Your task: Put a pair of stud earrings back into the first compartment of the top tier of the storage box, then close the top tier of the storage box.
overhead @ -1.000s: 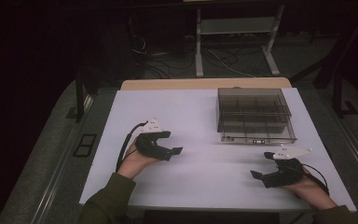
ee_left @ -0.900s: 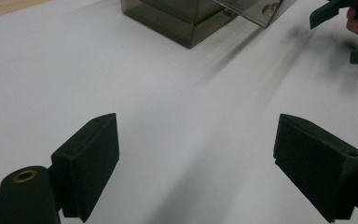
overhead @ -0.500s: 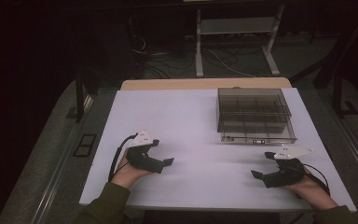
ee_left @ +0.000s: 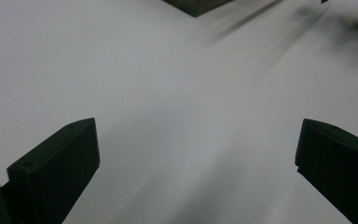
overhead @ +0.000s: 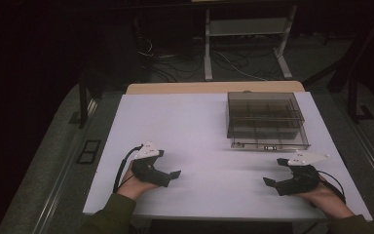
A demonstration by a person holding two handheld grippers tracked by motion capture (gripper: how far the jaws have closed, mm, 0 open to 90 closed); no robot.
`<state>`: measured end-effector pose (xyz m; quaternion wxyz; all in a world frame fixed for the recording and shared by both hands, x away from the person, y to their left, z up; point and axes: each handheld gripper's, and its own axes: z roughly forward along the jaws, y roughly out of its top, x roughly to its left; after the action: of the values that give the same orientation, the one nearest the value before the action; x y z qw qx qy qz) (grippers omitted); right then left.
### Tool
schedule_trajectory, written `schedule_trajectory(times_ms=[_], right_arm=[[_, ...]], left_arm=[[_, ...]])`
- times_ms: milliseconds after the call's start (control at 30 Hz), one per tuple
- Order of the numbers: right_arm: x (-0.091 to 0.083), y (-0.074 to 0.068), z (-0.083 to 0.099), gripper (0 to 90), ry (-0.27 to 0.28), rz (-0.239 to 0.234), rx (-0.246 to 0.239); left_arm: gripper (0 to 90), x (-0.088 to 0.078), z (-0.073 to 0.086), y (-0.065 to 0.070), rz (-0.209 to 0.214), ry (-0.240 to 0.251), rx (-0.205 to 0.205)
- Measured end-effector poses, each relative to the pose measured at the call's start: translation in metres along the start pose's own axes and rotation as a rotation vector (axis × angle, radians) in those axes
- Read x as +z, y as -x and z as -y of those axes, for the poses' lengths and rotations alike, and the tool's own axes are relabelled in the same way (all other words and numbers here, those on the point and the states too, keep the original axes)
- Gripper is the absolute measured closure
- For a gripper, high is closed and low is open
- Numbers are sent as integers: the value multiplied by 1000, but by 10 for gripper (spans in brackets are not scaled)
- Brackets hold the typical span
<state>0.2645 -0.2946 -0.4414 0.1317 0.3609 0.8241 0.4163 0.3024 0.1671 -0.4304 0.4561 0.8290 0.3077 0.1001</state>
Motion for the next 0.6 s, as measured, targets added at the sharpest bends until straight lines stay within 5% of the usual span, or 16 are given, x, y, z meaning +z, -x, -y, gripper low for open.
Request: schedule_trajectory(times_ms=[500,600], right_arm=[[-8,4,-9,101,6,-15,9],[-13,7,-11,162,20,-8,13]], left_arm=[[0,-3,3,-5,9,10,-10],[0,-3,3,-5,9,9,-12]])
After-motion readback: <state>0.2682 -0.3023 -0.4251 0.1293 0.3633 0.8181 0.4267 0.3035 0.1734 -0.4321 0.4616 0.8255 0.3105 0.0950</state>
